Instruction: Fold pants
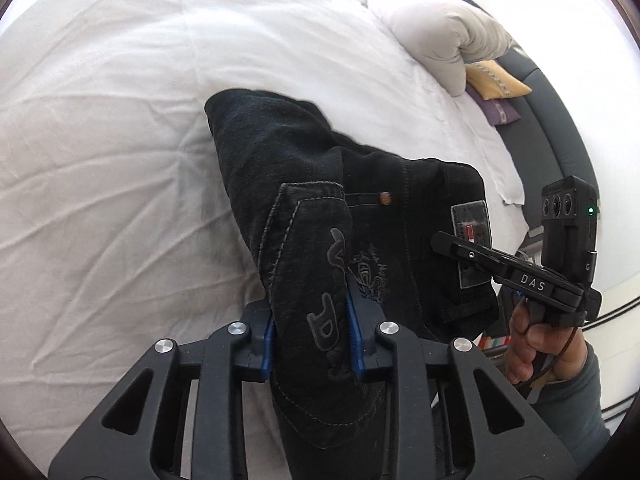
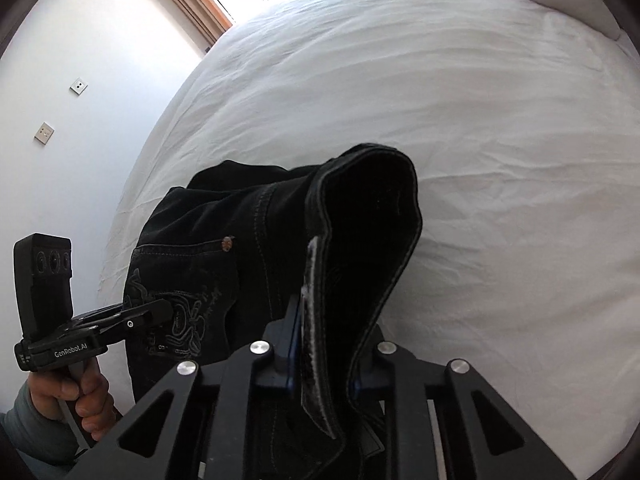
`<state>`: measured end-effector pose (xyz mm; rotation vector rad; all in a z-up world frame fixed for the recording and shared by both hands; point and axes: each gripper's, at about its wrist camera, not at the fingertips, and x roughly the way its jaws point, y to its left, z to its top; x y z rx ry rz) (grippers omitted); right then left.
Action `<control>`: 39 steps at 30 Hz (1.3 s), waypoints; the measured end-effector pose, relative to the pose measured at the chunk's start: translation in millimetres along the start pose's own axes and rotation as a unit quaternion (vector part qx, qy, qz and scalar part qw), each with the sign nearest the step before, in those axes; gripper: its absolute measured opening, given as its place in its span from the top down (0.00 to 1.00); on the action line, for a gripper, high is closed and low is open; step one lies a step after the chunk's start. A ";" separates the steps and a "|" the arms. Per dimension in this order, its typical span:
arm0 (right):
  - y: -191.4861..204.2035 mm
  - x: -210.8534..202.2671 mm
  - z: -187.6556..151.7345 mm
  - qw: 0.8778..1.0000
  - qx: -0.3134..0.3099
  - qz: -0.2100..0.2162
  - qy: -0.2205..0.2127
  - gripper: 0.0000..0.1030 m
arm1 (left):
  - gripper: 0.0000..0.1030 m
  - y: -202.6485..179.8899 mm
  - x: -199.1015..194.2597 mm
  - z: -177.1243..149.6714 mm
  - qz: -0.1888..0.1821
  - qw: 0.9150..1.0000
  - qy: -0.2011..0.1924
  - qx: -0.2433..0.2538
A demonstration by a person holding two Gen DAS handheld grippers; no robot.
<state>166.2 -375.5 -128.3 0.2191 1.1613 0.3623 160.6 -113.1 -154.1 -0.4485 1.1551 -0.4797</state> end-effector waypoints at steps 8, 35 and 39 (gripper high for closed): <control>51.4 -26.6 44.2 0.997 -0.027 0.045 -0.064 0.81 | 0.76 15.5 -74.8 49.3 0.031 0.997 -0.071 0.029; 40.7 58.2 78.4 0.992 0.049 0.077 -0.092 0.35 | 0.13 75.9 -59.7 82.5 0.189 0.976 -0.102 0.036; 58.0 28.6 67.4 0.990 0.032 0.060 -0.124 0.33 | 0.05 50.9 -91.7 66.0 0.211 0.968 -0.130 0.042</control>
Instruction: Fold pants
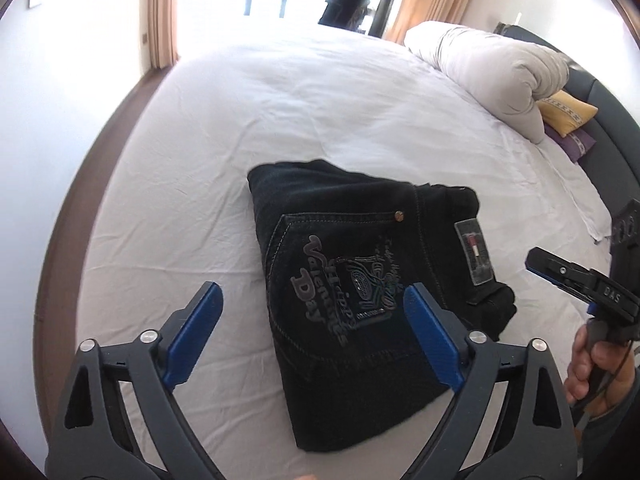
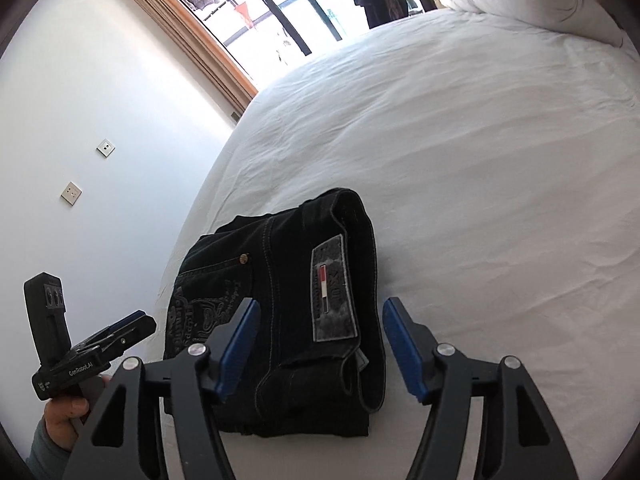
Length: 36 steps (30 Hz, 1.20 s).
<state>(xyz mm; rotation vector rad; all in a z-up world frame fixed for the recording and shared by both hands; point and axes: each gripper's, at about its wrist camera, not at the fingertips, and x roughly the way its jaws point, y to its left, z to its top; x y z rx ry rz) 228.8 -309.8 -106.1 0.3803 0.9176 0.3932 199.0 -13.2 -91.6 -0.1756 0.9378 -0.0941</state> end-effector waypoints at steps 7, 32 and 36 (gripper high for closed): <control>48.0 -68.6 -9.8 0.997 -0.036 -0.004 -0.066 0.24 | 0.00 -18.0 -81.6 -17.6 0.048 0.997 -0.055 0.013; 160.0 -228.4 -52.3 0.947 -0.146 -0.162 -0.235 0.00 | 0.00 -55.7 -257.9 -75.9 0.134 0.980 -0.149 0.014; 128.6 -195.0 -55.7 0.976 -0.069 -0.141 -0.152 0.00 | 0.00 -61.3 -226.3 -88.5 0.113 0.990 -0.089 0.014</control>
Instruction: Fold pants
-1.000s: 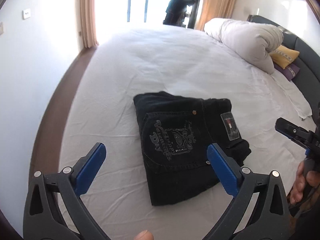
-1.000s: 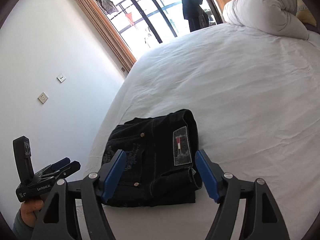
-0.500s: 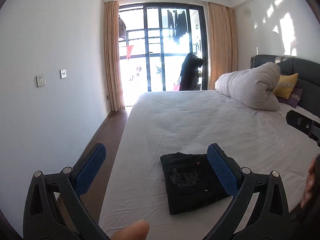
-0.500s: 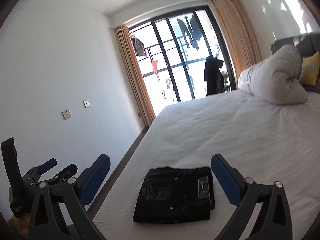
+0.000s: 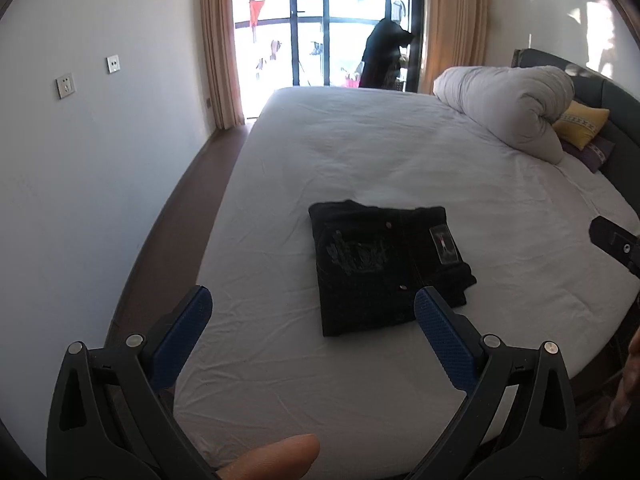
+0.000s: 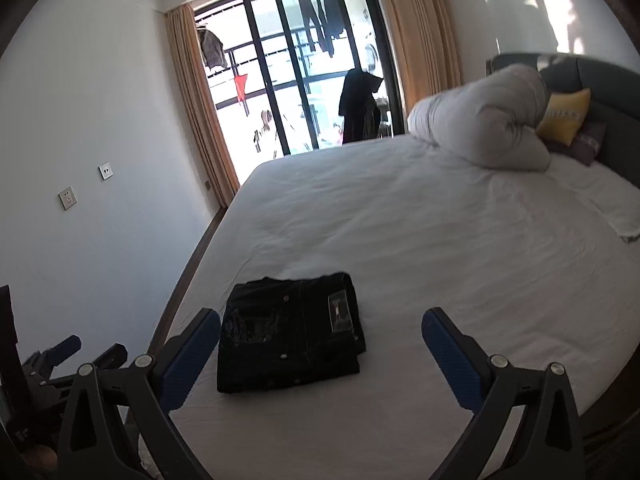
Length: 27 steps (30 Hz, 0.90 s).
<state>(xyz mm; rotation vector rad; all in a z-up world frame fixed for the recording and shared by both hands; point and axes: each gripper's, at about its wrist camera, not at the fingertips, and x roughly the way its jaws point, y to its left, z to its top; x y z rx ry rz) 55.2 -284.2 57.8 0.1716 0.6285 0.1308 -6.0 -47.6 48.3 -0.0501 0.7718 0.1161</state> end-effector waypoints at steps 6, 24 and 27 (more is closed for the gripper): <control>14.5 16.7 -19.3 0.999 -0.017 0.006 0.045 0.00 | 0.00 -19.2 21.3 -15.2 -0.026 0.998 0.053 0.014; 22.1 27.1 -25.9 0.996 -0.027 -0.002 0.081 0.00 | 0.00 -4.8 65.8 -11.4 -0.009 0.996 0.094 -0.009; 23.5 27.7 -26.8 0.996 -0.029 -0.003 0.083 0.00 | 0.00 -3.7 66.6 -10.6 -0.009 0.995 0.095 -0.010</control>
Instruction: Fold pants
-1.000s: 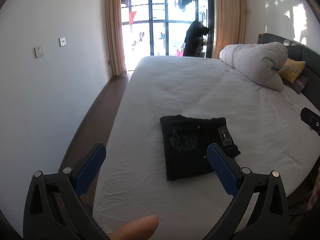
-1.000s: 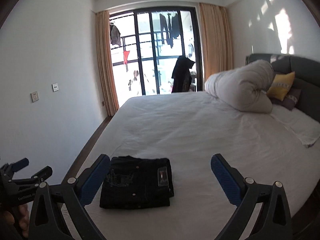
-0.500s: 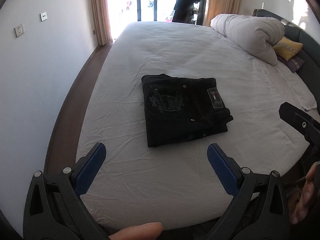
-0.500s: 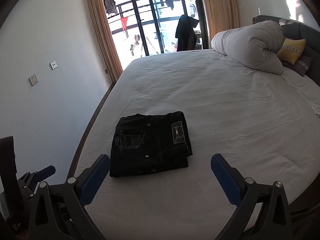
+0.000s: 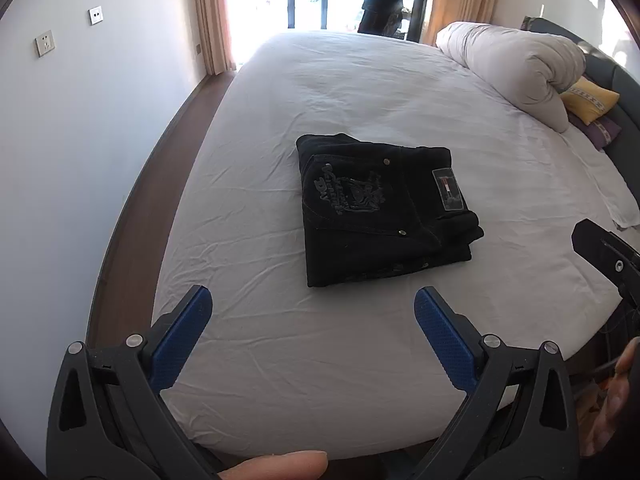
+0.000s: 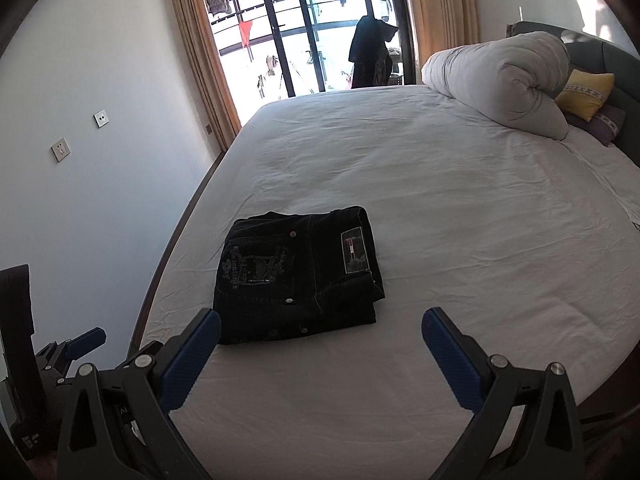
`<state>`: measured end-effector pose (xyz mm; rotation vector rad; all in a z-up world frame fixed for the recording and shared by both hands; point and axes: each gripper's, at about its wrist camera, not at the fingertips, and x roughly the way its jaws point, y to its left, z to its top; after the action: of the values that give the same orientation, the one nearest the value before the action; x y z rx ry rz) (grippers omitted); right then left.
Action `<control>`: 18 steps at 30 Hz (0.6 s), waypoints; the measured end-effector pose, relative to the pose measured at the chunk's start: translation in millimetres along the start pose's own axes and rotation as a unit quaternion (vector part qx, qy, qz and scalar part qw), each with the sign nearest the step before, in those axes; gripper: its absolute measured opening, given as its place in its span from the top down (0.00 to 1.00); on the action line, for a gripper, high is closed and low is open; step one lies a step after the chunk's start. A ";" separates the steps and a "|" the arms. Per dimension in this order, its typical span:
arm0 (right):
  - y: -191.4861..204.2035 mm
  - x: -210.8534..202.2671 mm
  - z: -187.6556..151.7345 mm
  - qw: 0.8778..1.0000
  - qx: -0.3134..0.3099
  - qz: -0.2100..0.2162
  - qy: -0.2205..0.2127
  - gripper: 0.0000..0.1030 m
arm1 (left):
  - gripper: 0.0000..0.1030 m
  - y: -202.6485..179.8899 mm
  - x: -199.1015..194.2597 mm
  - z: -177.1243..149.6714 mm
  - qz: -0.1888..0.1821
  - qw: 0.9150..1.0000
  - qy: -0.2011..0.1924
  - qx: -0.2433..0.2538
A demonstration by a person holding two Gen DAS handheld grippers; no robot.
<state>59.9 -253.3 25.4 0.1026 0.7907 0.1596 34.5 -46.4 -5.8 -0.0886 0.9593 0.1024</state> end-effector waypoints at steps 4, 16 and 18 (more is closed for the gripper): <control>1.5 0.9 -0.9 1.000 -0.001 0.000 0.003 0.00 | 0.00 0.9 0.0 -0.9 0.001 1.000 0.002 -0.003; 2.7 0.9 -2.0 1.000 -0.006 0.002 0.009 0.00 | 0.00 2.2 0.8 0.5 0.000 1.000 0.001 -0.003; 3.1 0.2 -2.1 1.000 -0.007 0.001 0.009 0.00 | 0.00 2.2 0.9 0.7 0.000 1.000 0.002 -0.002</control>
<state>58.2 -250.1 24.2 0.0887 0.8066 0.1690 35.3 -44.1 -6.2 -0.0920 0.9623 0.1038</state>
